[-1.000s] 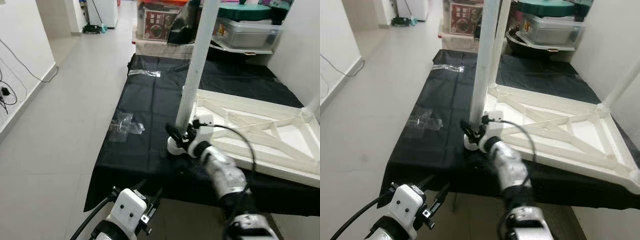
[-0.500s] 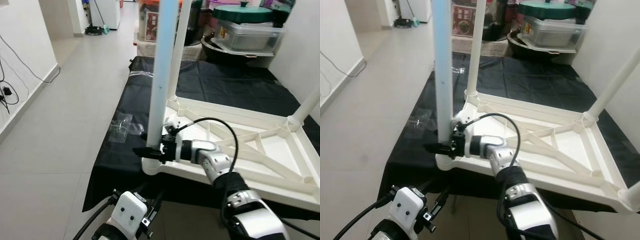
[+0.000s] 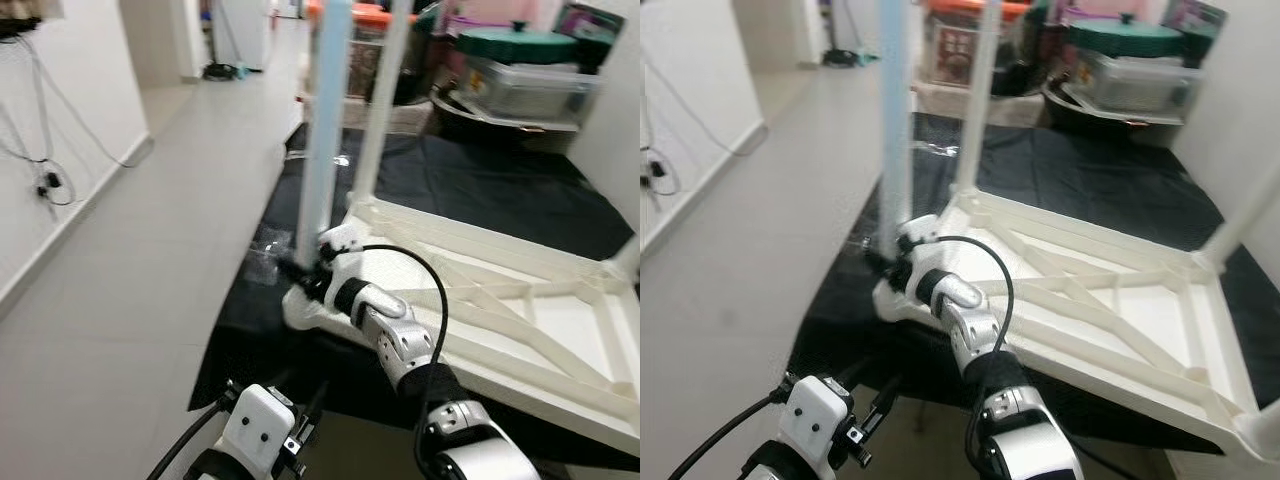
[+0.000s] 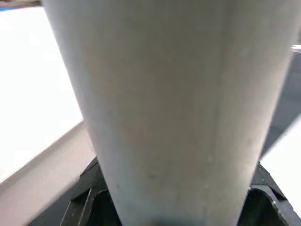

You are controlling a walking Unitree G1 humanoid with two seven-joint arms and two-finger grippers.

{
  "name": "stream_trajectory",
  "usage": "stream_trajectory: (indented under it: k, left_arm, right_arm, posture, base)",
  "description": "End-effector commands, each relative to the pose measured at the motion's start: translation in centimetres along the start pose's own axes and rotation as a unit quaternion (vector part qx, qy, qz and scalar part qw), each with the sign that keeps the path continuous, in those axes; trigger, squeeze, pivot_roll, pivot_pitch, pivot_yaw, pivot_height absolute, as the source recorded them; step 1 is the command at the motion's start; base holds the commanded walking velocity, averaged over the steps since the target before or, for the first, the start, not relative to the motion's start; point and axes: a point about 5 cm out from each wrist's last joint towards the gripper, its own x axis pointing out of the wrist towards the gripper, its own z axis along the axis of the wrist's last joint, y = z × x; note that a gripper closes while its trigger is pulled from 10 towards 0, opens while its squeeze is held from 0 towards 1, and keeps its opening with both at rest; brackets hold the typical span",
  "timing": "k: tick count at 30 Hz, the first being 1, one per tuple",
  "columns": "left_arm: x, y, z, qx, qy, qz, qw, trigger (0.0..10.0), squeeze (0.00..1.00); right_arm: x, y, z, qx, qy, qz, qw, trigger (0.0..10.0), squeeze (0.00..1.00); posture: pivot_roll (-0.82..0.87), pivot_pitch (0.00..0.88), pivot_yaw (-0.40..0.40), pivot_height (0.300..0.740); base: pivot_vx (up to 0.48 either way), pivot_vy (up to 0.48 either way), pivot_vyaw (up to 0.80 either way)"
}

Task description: Building children table

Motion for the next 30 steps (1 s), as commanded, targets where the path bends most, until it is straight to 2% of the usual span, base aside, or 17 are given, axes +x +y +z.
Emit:
stream_trajectory:
  k: [1, 3, 4, 6, 10, 11, 12, 13, 17, 18, 19, 20, 23, 25, 28, 29, 30]
  left_arm:
    - [0.0, -0.1, -0.2, -0.005, 0.003, -0.006, 1.0, 10.0, 0.0]
    - [0.0, -0.1, -0.2, -0.005, 0.003, -0.006, 1.0, 10.0, 0.0]
    - [0.0, -0.1, -0.2, -0.004, 0.003, -0.006, 1.0, 10.0, 0.0]
    - [0.0, 0.0, -0.2, -0.002, 0.003, -0.006, 1.0, 10.0, 0.0]
    - [0.1, 0.1, -0.2, 0.0, 0.002, -0.005, 1.0, 10.0, 0.0]
    - [0.1, 0.1, -0.2, 0.0, 0.002, -0.005, 1.0, 10.0, 0.0]
    - [0.1, 0.1, -0.2, 0.0, 0.002, -0.005, 1.0, 10.0, 0.0]
    - [0.1, 0.1, -0.2, 0.0, 0.002, -0.004, 1.0, 10.0, 0.0]
    - [0.1, 0.1, -0.2, -0.001, 0.002, -0.003, 1.0, 10.0, 0.0]
    - [0.2, 0.1, -0.2, -0.001, 0.002, -0.002, 1.0, 10.0, 0.0]
    - [0.2, 0.1, -0.2, -0.001, 0.002, -0.002, 1.0, 10.0, 0.0]
    - [0.2, 0.1, -0.2, -0.002, 0.002, -0.002, 1.0, 10.0, 0.0]
    - [0.2, 0.1, -0.2, -0.002, 0.002, -0.002, 1.0, 10.0, 0.0]
    - [0.3, 0.2, -0.2, -0.002, 0.001, -0.002, 1.0, 10.0, 0.0]
    - [0.3, 0.2, -0.2, -0.002, 0.001, -0.002, 1.0, 10.0, 0.0]
    - [0.4, 0.2, -0.3, -0.002, 0.001, -0.002, 1.0, 10.0, 0.0]
    - [0.4, 0.2, -0.3, -0.002, 0.001, -0.002, 1.0, 10.0, 0.0]
  right_arm:
    - [-2.2, -3.4, -0.9, 0.032, 0.006, -0.194, 0.981, 0.0, 0.0]
    - [-2.2, -3.4, -0.9, 0.032, 0.006, -0.194, 0.981, 0.0, 0.0]
    - [-3.5, -3.5, -1.4, 0.045, 0.011, -0.272, 0.961, 0.0, 0.0]
    - [-4.2, -2.7, -1.9, 0.059, 0.016, -0.315, 0.947, 0.0, 0.0]
    - [-3.7, -0.4, -2.3, 0.074, 0.024, -0.295, 0.952, 0.0, 0.0]
    - [-3.2, 0.4, -2.5, 0.081, 0.026, -0.271, 0.959, 6.7, 0.0]
    - [-3.2, 0.4, -2.5, 0.081, 0.026, -0.271, 0.959, 6.7, 0.0]
    - [-2.7, 1.1, -2.4, 0.082, 0.016, -0.225, 0.971, 10.0, 1.0]
    - [-2.2, 1.2, -2.0, 0.073, -0.004, -0.186, 0.98, 10.0, 1.0]
    - [-2.0, 0.9, -1.8, 0.065, -0.013, -0.165, 0.984, 10.0, 0.41]
    - [-2.0, 0.9, -1.8, 0.065, -0.013, -0.165, 0.984, 10.0, 0.41]
    - [-1.7, 0.5, -1.6, 0.066, -0.02, -0.133, 0.989, 10.0, 0.0]
    - [-1.4, 0.0, -1.1, 0.064, -0.026, -0.081, 0.994, 10.0, 0.0]
    - [-1.1, -1.4, -0.4, 0.044, -0.003, 0.065, 0.997, 10.0, 0.0]
    - [-1.1, -1.4, -0.4, 0.044, -0.003, 0.065, 0.997, 10.0, 0.0]
    - [-1.4, -2.4, -0.1, 0.025, 0.037, 0.18, 0.983, 10.0, 0.0]
    - [-1.4, -2.4, -0.1, 0.025, 0.037, 0.18, 0.983, 10.0, 0.0]
  posture:
    - [0.12, 0.053, -0.101, 0.74]
    - [0.12, 0.053, -0.101, 0.74]
    - [0.12, 0.055, -0.101, 0.74]
    - [0.12, 0.056, -0.101, 0.74]
    - [0.12, 0.057, -0.101, 0.74]
    - [0.12, 0.057, -0.101, 0.74]
    - [0.12, 0.057, -0.101, 0.74]
    - [0.12, 0.059, -0.103, 0.74]
    - [0.12, 0.059, -0.102, 0.74]
    - [0.12, 0.058, -0.102, 0.74]
    - [0.12, 0.058, -0.102, 0.74]
    - [0.12, 0.058, -0.102, 0.74]
    - [0.12, 0.058, -0.101, 0.74]
    - [0.11, 0.054, -0.098, 0.74]
    - [0.11, 0.054, -0.098, 0.74]
    - [0.12, 0.054, -0.099, 0.74]
    - [0.12, 0.054, -0.099, 0.74]
  base:
    - [0.0, 0.0, 0.0]
    - [0.0, 0.0, 0.0]
    - [0.0, 0.0, 0.0]
    - [0.0, 0.0, 0.0]
    - [0.0, 0.0, 0.0]
    - [0.0, 0.0, 0.0]
    - [0.0, 0.0, 0.0]
    - [0.0, 0.0, 0.0]
    - [0.0, 0.0, 0.0]
    - [0.0, 0.0, 0.0]
    - [0.0, 0.0, 0.0]
    - [0.0, 0.0, 0.0]
    - [0.0, 0.0, 0.0]
    - [0.0, 0.0, 0.0]
    - [0.0, 0.0, 0.0]
    - [0.0, 0.0, 0.0]
    - [0.0, 0.0, 0.0]
